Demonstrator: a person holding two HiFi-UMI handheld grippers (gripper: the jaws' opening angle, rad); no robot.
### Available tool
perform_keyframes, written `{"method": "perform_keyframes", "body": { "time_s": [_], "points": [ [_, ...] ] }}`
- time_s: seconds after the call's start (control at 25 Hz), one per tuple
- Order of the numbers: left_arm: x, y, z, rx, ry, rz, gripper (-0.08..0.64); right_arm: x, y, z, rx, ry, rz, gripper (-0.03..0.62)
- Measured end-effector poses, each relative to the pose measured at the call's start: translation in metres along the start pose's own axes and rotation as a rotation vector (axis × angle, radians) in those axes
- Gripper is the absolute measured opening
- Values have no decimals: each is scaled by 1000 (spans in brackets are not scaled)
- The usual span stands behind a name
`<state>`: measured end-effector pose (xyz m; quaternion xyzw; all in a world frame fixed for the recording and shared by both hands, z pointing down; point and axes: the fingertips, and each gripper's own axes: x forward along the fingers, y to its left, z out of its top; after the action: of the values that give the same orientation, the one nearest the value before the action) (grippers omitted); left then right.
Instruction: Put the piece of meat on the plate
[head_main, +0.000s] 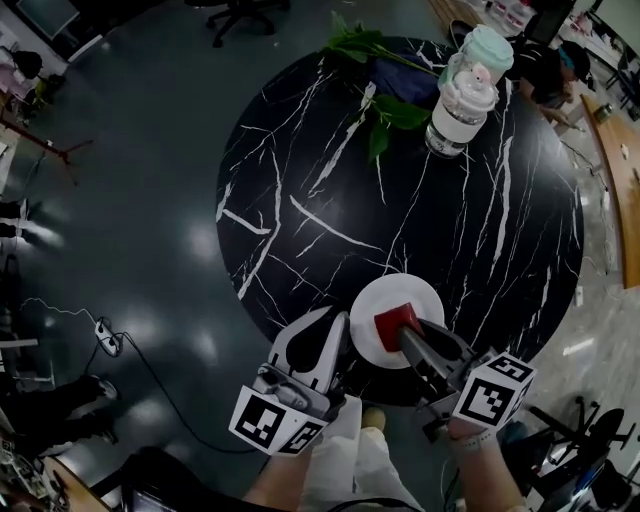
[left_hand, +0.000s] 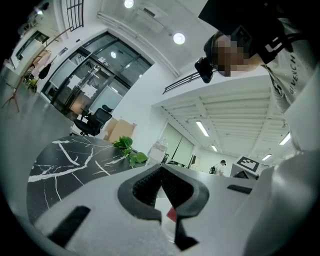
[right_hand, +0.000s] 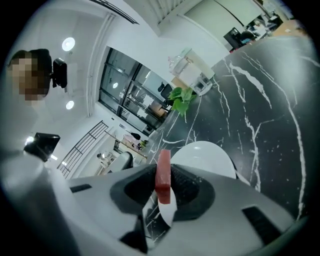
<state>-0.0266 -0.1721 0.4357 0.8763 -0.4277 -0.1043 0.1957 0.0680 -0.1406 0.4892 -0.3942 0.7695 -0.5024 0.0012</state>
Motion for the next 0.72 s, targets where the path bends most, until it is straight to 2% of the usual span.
{"method": "perform_keyframes", "body": {
  "time_s": [0.2,0.4,0.72],
  "points": [
    [4,3,-1,-5,-4,14,8,4,-8,-7,-6,46,-18,78],
    [7,4,1,-7,-14,20,8,6,-11,-8,-119,97,-67,78],
    [10,2,1,-21,-16,21,8,7,-15,-8,-59,90,-80,78]
  ]
}}
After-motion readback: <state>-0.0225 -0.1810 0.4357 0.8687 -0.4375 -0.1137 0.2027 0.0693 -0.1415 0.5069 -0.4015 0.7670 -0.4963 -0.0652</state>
